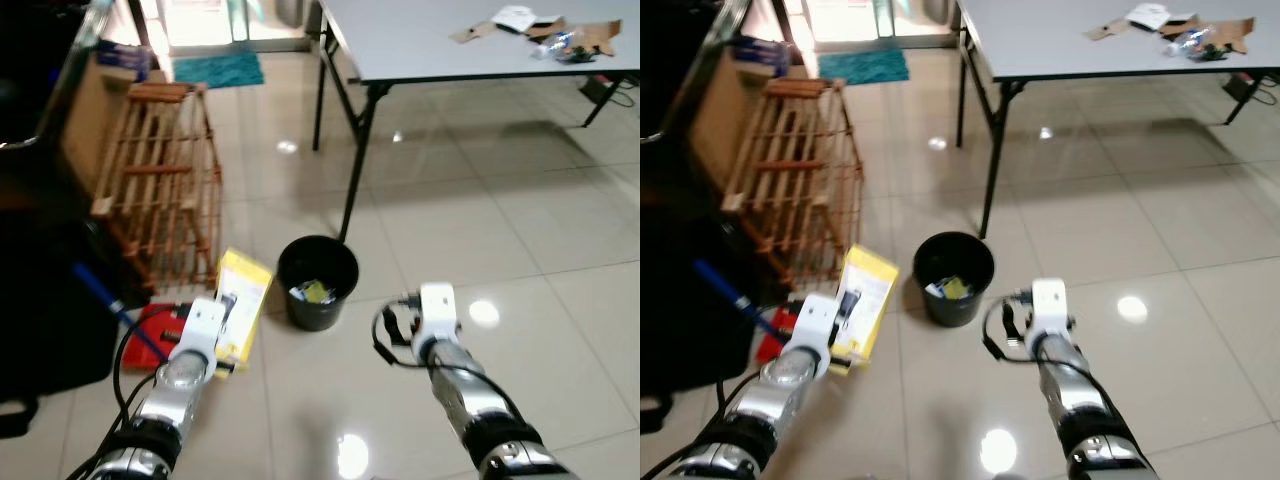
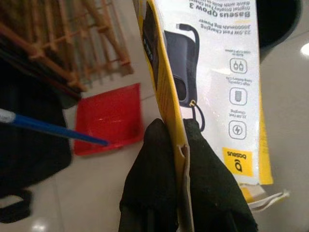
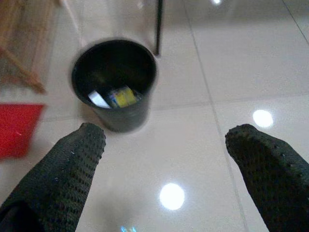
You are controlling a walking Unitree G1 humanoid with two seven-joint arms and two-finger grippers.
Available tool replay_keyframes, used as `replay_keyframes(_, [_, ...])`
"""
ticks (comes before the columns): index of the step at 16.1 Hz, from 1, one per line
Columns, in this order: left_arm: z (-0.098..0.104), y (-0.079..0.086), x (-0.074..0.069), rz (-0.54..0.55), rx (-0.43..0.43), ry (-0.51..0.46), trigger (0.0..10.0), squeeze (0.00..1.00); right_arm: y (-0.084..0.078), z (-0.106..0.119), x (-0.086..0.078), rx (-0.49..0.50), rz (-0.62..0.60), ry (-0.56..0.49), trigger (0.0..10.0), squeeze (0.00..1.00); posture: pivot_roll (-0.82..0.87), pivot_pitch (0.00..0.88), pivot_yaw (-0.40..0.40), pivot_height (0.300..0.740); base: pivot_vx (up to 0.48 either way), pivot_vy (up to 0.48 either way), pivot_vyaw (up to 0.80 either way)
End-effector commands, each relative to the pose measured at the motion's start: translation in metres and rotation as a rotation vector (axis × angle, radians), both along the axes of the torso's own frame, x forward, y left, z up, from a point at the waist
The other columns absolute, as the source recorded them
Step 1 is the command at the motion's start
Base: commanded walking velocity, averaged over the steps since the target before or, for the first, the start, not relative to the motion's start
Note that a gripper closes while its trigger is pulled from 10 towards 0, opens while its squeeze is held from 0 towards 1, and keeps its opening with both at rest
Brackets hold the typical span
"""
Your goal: Picking trash to rubbish bin
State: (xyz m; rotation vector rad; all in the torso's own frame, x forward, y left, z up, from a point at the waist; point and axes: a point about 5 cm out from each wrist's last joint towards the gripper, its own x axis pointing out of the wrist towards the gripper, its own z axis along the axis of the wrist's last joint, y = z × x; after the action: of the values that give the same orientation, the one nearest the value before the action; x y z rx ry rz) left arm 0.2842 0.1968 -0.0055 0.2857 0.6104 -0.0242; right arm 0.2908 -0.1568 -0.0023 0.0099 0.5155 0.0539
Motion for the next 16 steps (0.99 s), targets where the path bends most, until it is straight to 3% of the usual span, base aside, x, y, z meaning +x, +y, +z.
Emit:
replay_keyframes(1, [-0.006, 0.009, -0.007, 0.017, 0.015, 0.019, 10.0, 0.00, 0.001, -0.003, -0.003, 0.016, -0.006, 0.011, 10.0, 0.00, 0.01, 0.108, -0.046, 0.740, 0.409, 0.000, 0.00])
replay_keyframes(4, [-0.007, 0.011, -0.007, 0.031, 0.015, 0.013, 10.0, 0.00, 0.008, -0.011, -0.007, 0.032, 0.031, 0.042, 10.0, 0.00, 0.01, 0.104, -0.046, 0.740, 0.405, 0.000, 0.00])
replay_keyframes(16, [-0.006, 0.008, -0.004, 0.023, 0.009, -0.002, 10.0, 0.00, 0.010, -0.020, -0.015, 0.038, 0.028, 0.081, 10.0, 0.00, 0.01, 0.107, -0.049, 0.740, 0.391, 0.000, 0.00])
